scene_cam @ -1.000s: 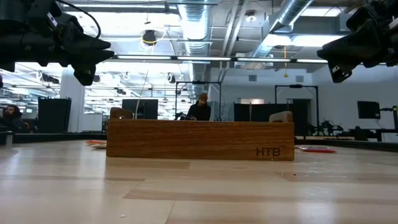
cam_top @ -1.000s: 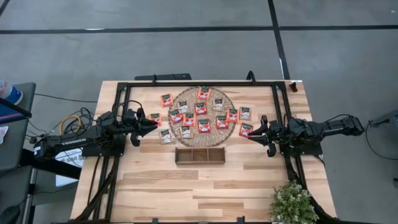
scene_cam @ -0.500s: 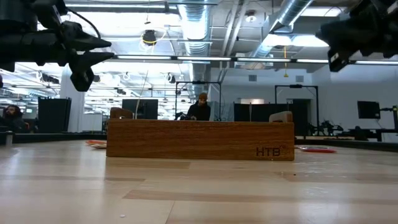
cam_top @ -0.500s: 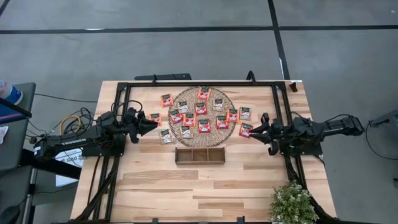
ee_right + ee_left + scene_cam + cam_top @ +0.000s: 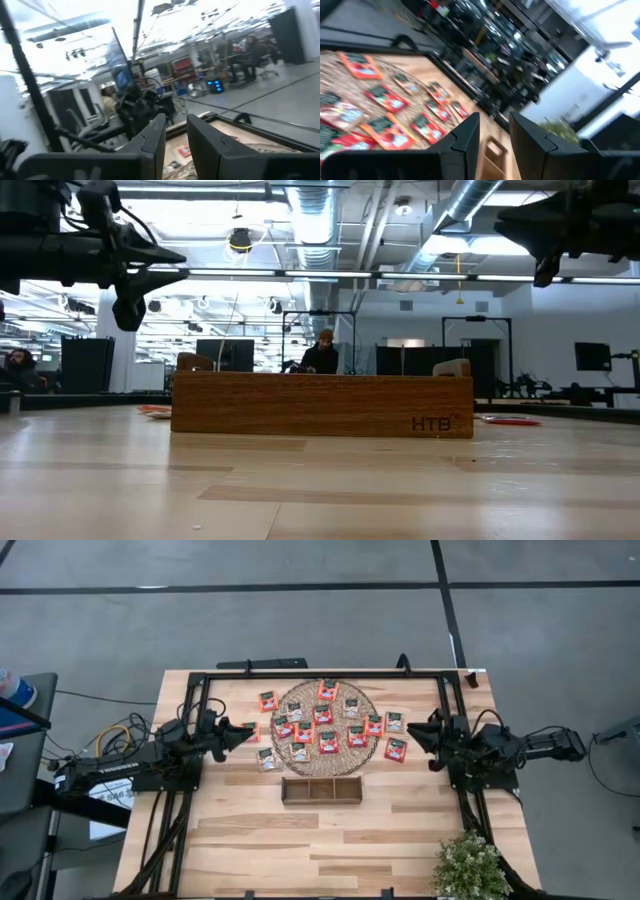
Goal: Pick & Place Tea
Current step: Put the gold tea bag into the right section of the wooden organizer
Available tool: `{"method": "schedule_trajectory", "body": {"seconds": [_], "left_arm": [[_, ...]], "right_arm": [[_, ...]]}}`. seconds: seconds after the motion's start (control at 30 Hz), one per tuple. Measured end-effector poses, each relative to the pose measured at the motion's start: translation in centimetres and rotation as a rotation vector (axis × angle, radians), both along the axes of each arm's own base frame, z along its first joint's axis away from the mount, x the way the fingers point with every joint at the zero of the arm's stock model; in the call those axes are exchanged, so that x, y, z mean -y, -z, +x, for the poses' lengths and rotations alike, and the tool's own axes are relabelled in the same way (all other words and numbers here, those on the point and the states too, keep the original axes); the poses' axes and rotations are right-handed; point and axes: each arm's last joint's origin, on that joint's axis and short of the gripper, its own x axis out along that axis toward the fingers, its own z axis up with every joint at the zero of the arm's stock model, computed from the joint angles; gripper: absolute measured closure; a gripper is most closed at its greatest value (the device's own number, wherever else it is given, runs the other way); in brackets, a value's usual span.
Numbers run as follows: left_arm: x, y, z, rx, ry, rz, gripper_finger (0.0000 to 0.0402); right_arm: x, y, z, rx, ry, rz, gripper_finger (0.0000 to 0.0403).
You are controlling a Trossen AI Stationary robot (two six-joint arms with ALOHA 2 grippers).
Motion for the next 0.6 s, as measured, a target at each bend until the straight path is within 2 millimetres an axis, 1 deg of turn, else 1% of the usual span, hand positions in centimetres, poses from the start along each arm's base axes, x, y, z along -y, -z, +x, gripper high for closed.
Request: {"method": "schedule_trajectory", "body": {"seconds": [0.1,0.17,0.27,0.43,0.6], "left_arm": [[-0.2,0.0,-0.1,-0.005,-0.068,0.020,0.0305],[-0.2,0.0,-0.1,-0.016,-0.094,0.057,0.0305],[-0.3,0.0,-0.1,-0.034,-0.125,0.112,0.0305],[-0.4,0.0,-0.1,-0.056,-0.158,0.175,0.0305],[-0.4,0.0,-0.1,-0.058,-0.164,0.181,0.0305]], "right_arm": [[0.2,-0.5,0.0,-0.014,0.026,0.002,0.0333],[0.4,-1.1,0.1,-0.063,0.061,0.001,0.0333],[0.7,-2.2,0.4,-0.230,0.113,-0.011,0.0333],[1.4,-4.2,1.1,-0.566,0.173,-0.029,0.0333],[2.6,-6.2,2.0,-0.801,0.251,-0.057,0.0332]]}}
